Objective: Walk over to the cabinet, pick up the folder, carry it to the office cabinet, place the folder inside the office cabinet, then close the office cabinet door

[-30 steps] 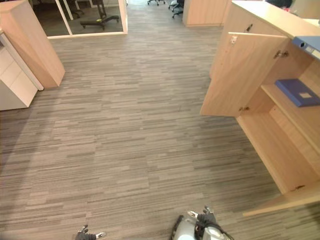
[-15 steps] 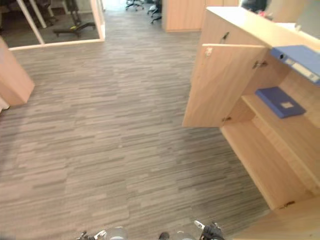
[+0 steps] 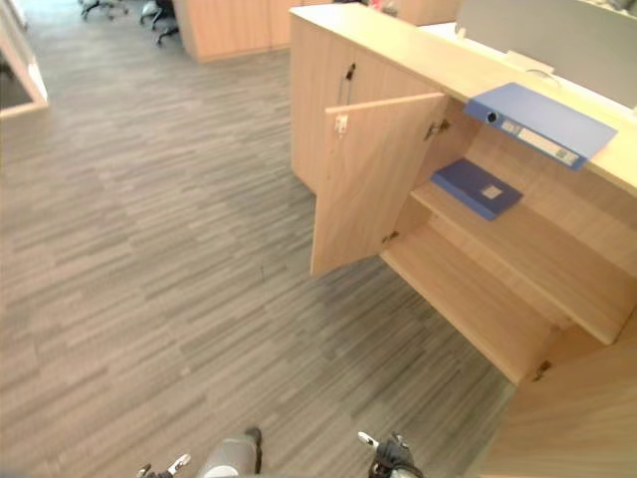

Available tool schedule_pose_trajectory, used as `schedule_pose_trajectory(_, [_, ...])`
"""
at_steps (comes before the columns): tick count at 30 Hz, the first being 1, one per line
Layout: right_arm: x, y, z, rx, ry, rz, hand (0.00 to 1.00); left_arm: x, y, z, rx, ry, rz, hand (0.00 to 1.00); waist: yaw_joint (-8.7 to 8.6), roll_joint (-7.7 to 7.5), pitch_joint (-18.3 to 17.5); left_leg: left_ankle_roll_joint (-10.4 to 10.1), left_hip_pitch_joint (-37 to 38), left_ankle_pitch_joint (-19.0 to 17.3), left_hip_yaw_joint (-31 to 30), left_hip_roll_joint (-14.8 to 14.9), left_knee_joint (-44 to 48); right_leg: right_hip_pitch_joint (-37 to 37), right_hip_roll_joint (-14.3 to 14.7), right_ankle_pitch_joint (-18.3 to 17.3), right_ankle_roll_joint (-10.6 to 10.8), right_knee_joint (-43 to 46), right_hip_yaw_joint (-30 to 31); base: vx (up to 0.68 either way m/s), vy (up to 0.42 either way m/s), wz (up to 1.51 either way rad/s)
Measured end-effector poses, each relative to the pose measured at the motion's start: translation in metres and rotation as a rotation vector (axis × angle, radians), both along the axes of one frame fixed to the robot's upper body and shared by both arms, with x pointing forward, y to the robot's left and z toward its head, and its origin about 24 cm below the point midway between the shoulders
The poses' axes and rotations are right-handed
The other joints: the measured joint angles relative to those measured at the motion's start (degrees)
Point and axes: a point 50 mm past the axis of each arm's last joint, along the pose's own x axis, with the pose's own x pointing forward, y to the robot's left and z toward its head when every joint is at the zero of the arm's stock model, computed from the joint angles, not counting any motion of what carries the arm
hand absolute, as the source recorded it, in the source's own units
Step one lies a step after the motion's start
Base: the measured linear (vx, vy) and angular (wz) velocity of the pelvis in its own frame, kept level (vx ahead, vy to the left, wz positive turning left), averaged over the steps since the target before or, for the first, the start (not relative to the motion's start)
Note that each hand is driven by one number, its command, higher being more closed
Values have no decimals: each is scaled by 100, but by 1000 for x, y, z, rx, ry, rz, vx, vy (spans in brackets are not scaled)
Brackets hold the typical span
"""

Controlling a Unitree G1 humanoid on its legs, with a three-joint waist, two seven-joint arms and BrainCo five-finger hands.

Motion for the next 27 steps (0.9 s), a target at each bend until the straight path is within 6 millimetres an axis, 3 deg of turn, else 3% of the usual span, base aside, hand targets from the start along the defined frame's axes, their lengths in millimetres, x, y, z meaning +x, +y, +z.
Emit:
schedule_pose_trajectory(2, [-3, -5, 0, -16, 14, 15, 0, 1, -2, -1, -4, 5, -19, 0, -39, 46, -75, 210, 427, -26, 251, -269, -289, -467, -465, 385, -463, 1060, -131, 313, 360, -42])
schedule_pose_trajectory(3, [-3, -10, 0, -24, 15, 22, 0, 1, -2, -1, -7, 10, -30, 0, -140, 69, -72, 372, 762, -26, 364, -413, -502, -699, -843, 615, -864, 1819, -511, 227, 239, -21])
schedule_pose_trajectory(5, [-2, -14, 1, -33, 12, 27, 0, -1, -3, -3, -16, 29, -33, 0, -237, 153, -17, 437, 1267, -14, 398, -454, -790, -854, -1130, 432, -890, 2683, -1191, 223, 212, -20])
schedule_pose_trajectory(6, [-2, -15, 1, -37, 12, 30, 0, -3, -3, -4, -16, 34, -36, 0, -247, 158, -17, 449, 1507, -7, 463, -425, -973, -938, -1109, 248, -854, 2856, -1445, 169, 166, -42])
schedule_pose_trajectory(8, [-3, -16, 0, -43, 12, 45, 0, -5, -3, -4, -18, 43, -45, 0, -266, 166, 3, 478, 1898, -27, 708, -306, -1349, -1277, -729, -282, -661, 2597, -1798, 84, 60, -60])
schedule_pose_trajectory(10, [-3, -19, 0, -48, 16, 47, 0, -7, -4, -6, -26, 54, -48, 0, -337, 181, 31, 482, 2002, -151, 858, -166, -1477, -1571, -349, -480, -597, 1943, -2122, 71, -72, -51])
schedule_pose_trajectory(12, [-2, -20, 1, -53, 1, 42, 0, -3, -4, -5, -26, 43, -46, 0, -367, 179, 149, 370, 2111, -291, 947, -46, -1491, -1671, -104, -441, -592, 1048, -2605, 88, -159, -43])
schedule_pose_trajectory(13, [-3, -19, 1, -49, 4, 35, 0, -3, -2, -5, -24, 43, -48, 0, -383, 138, 189, 310, 2230, -365, 949, -45, -1526, -1658, -43, -57, -734, 476, -2768, 110, -186, -19])
schedule_pose_trajectory(14, [-5, -22, 1, -51, 5, 21, 0, -4, -4, -6, -32, 49, -48, 0, -418, 138, 220, 250, 2304, -415, 901, -8, -1562, -1602, 3, -68, -820, 492, -2833, 181, -199, -2])
schedule_pose_trajectory(16, [-2, -27, 3, -67, -3, 28, 0, 0, -12, -8, -52, 44, -66, 0, -459, 321, 243, 190, 2380, -437, 675, 170, -1693, -1549, 288, -328, -791, 441, -2985, 268, -200, 0])
schedule_pose_trajectory(18, [-1, -27, 4, -70, -11, 28, 0, 0, -13, -8, -58, 42, -72, 0, -463, 337, 243, 158, 2405, -416, 651, 311, -1788, -1552, 457, -483, -863, 480, -3008, 259, -181, -5])
schedule_pose_trajectory(21, [-3, -25, 3, -63, -5, 25, 0, -1, -14, -8, -69, 43, -77, 0, -494, 410, 194, -9, 2499, -589, 654, 642, -1599, -1360, 871, -735, -784, 275, -3032, 241, -177, -12])
schedule_pose_trajectory(23, [-6, -23, 2, -58, 0, 21, 0, -1, -11, -8, -68, 41, -78, 0, -523, 401, 179, -276, 2200, -783, 661, 851, -585, -1017, 1148, -723, -771, -174, -3046, 265, -166, -10])
schedule_pose_trajectory(24, [-7, -23, 2, -58, 1, 19, 0, 0, -10, -7, -67, 35, -78, 0, -559, 401, 166, -457, 1821, -892, 632, 981, 429, -799, 1292, -625, -779, -452, -3019, 272, -119, -31])
schedule_pose_trajectory(25, [-9, -24, 2, -62, -2, 18, 0, 0, -14, -7, -77, 22, -65, 0, -554, 505, 168, -699, 1126, -682, 493, 1262, 2320, -442, 1585, -485, -887, -804, -2863, 347, -69, -60])
schedule_pose_trajectory(26, [-10, -26, 2, -69, 3, 25, 0, -4, -15, -7, -85, 20, -38, 0, -524, 574, 143, -870, 650, -356, 299, 1423, 3419, -233, 1767, -472, -926, -933, -2673, 305, 12, -78])
schedule_pose_trajectory(27, [-11, -28, 2, -73, 7, 27, 0, -5, -17, -7, -92, 19, -26, 0, -498, 624, 134, -861, 416, -346, 208, 1487, 4020, -130, 1852, -489, -956, -973, -2552, 326, 83, -106])
